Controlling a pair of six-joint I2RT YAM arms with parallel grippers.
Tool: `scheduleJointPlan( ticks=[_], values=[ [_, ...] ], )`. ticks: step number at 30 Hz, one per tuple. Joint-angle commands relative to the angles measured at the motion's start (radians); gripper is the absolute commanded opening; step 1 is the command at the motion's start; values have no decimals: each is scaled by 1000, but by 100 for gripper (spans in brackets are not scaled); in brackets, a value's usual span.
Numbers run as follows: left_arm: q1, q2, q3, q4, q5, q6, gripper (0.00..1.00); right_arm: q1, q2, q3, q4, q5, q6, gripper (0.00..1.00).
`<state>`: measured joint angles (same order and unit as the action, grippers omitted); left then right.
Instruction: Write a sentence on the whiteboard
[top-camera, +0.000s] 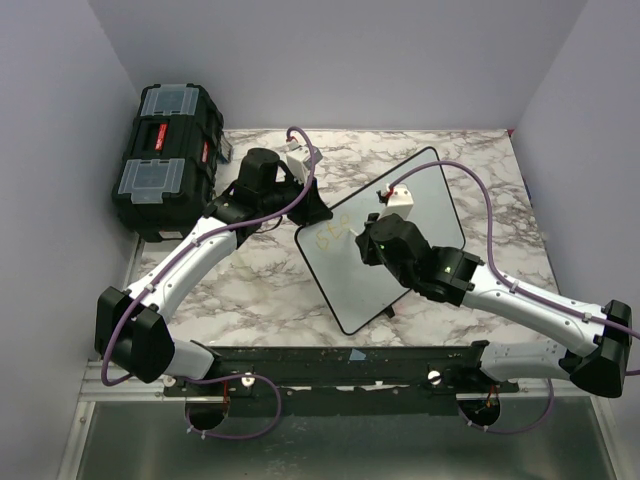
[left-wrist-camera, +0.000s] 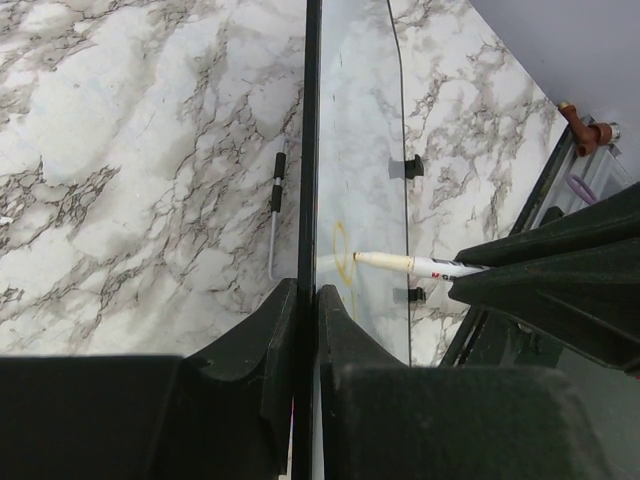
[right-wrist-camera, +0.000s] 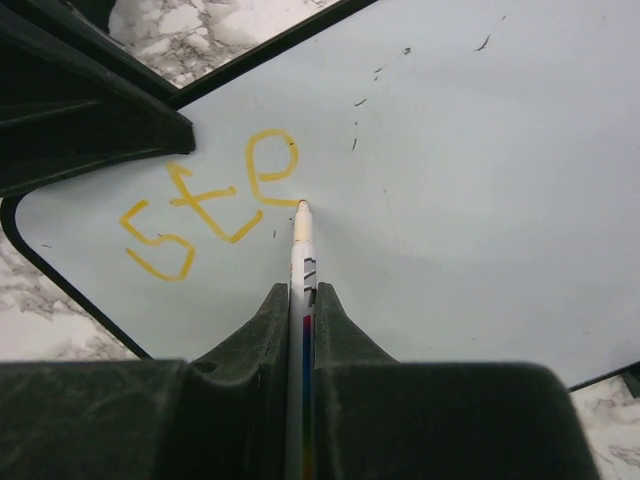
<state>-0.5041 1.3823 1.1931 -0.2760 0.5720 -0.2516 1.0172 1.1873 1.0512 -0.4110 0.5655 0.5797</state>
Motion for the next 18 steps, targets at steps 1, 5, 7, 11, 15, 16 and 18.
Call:
scheduleJointPlan(
  ticks=[1, 5, 7, 11, 15, 16, 18],
  values=[
    [-20, -31, 19, 82, 60, -3, 0, -5, 22, -6, -62, 67, -9, 1],
    [-21, -29, 19, 86, 60, -3, 0, -4, 14, 1, -56, 89, -23, 1],
    [-20, -29, 19, 85, 59, -3, 0, -4, 3, 5, -46, 86, -34, 1],
    [-20, -28, 18, 84, 55, 0, 0, -4, -30, 15, -41, 73, -44, 1],
    [-21, -28, 20, 78, 51, 3, 0, -5, -56, 49, -58, 67, -31, 1],
    [-21, -29, 20, 77, 51, 3, 0, -4, -61, 59, -60, 65, -30, 1],
    [-21, -32, 18, 76, 51, 5, 0, -4, -63, 78, -63, 66, -30, 1]
  ],
)
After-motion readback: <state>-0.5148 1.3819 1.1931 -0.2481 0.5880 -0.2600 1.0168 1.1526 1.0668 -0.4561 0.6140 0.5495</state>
